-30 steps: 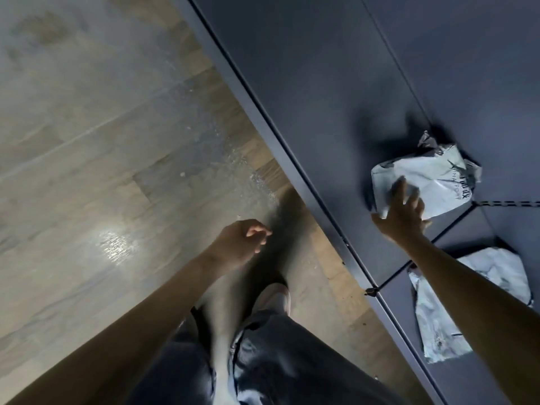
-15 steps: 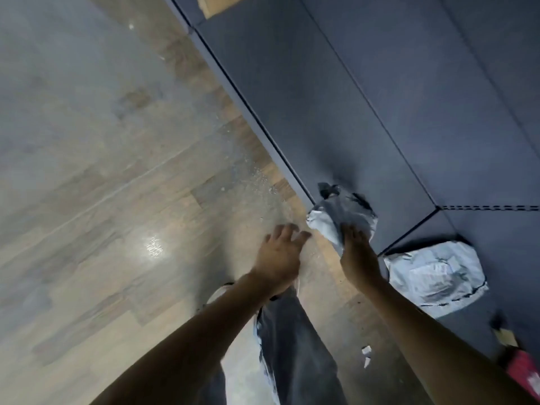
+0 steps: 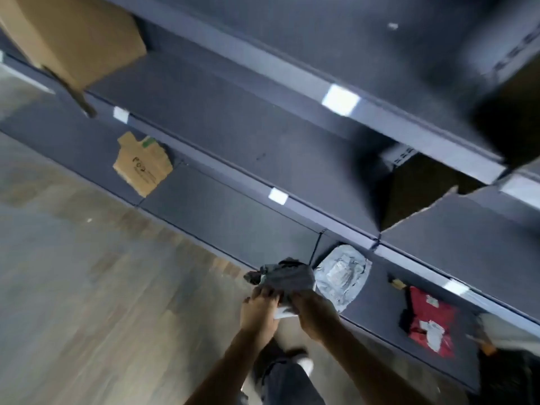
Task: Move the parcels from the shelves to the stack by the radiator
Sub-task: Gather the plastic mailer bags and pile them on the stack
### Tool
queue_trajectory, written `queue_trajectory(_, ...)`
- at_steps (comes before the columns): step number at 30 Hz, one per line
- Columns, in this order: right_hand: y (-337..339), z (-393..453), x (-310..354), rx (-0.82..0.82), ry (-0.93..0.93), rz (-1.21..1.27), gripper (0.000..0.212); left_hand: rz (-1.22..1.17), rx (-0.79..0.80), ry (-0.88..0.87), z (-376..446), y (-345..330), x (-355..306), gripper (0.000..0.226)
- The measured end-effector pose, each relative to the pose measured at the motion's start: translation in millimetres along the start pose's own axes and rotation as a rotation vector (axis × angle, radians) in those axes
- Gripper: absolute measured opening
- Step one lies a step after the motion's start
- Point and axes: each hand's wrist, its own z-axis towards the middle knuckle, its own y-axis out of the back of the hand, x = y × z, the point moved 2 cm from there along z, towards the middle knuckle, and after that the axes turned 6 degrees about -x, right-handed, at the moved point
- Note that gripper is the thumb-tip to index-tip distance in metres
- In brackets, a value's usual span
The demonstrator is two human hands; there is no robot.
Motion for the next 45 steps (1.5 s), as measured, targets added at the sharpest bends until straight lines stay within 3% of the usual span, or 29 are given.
queue_trajectory(4, 35, -112, -75, -0.138, -0.314, 0.025, 0.035, 0.153, 0.022, -0.376, -16, 13, -100, 0.048)
queue_trajectory(8, 53, -246, -158, -0.305, -0.554, 0.034, 0.04, 0.275, 0.04, -0.775, -61, 24, -249, 0.036)
queue_trajectory(11, 62, -367, -210, -0.511, -0.712, -0.025, 0.04, 0.286, 0.173, -1.049, -113, 1, -360, 0.042)
queue_trajectory(15, 41, -523, -249, -0.433, -0.974, -0.078, 0.044, 0.349, 0.201, -1.308, -194, -43, -496, 0.046)
queue_trajectory(21, 2, -732, -261, -0.669, -1.384, -0.064, 0.05, 0.339, 0.17, -1.727, -345, -126, -643, 0.048)
queue_trajectory(25, -10, -824, -255, -0.533, -1.53, 0.038, 0.057, 0.305, 0.193, -1.857, -424, -172, -696, 0.049)
queue_trajectory(30, -13, -866, -268, -0.537, -1.618, 0.11, 0.059, 0.271, 0.232, -1.931, -458, -206, -735, 0.048)
queue_trajectory(35, -30, -874, -305, -0.599, -1.667, 0.135, 0.056, 0.248, 0.196, -2.051, -444, -239, -779, 0.049)
queue_trajectory(38, -41, -883, -318, -0.672, -1.709, 0.13, 0.059, 0.313, 0.28, -2.132, -441, -252, -802, 0.046)
queue_trajectory(45, -87, -956, -336, -0.871, -1.92, 0.03, 0.06, 0.501, 0.391, -2.01, -413, -276, -832, 0.042)
